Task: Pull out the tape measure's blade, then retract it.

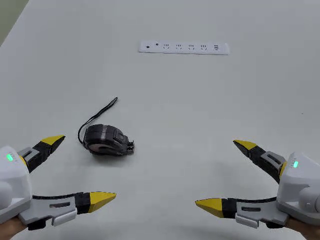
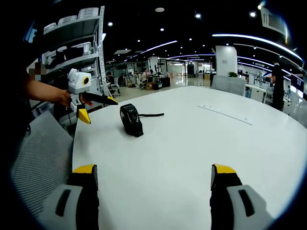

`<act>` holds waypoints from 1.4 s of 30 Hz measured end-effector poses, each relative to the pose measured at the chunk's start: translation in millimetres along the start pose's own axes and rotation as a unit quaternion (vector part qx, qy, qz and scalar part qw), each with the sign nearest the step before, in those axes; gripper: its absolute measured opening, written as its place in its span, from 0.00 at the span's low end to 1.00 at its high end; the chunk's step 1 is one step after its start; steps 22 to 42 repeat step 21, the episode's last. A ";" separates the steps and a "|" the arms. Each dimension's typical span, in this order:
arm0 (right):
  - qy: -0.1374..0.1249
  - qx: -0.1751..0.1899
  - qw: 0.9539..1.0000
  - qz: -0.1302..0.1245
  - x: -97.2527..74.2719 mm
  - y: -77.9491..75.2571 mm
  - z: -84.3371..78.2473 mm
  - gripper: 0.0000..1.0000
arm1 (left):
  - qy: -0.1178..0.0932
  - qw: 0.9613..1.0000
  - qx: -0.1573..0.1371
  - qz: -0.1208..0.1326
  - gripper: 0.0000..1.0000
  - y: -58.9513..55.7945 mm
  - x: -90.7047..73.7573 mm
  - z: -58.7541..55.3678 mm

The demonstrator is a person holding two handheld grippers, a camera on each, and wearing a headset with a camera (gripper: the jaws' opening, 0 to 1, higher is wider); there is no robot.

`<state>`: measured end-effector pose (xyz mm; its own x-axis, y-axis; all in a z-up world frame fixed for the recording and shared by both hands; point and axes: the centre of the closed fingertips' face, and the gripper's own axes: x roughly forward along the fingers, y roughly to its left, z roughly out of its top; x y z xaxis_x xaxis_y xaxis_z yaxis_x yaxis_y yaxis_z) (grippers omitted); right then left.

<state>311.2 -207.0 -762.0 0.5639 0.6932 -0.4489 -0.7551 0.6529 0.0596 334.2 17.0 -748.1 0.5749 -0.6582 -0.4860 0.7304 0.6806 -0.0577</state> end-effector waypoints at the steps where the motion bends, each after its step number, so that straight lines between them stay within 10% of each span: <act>1: -0.001 -0.001 1.000 0.000 -0.2 0.1 0.6 1.00 | 0.000 1.000 0.001 -0.001 1.00 -0.5 0.0 0.3; 42: 0.004 -0.004 1.000 0.001 -2.0 0.1 -0.5 0.99 | 0.001 1.000 -0.005 0.012 1.00 3.3 -3.3 -0.1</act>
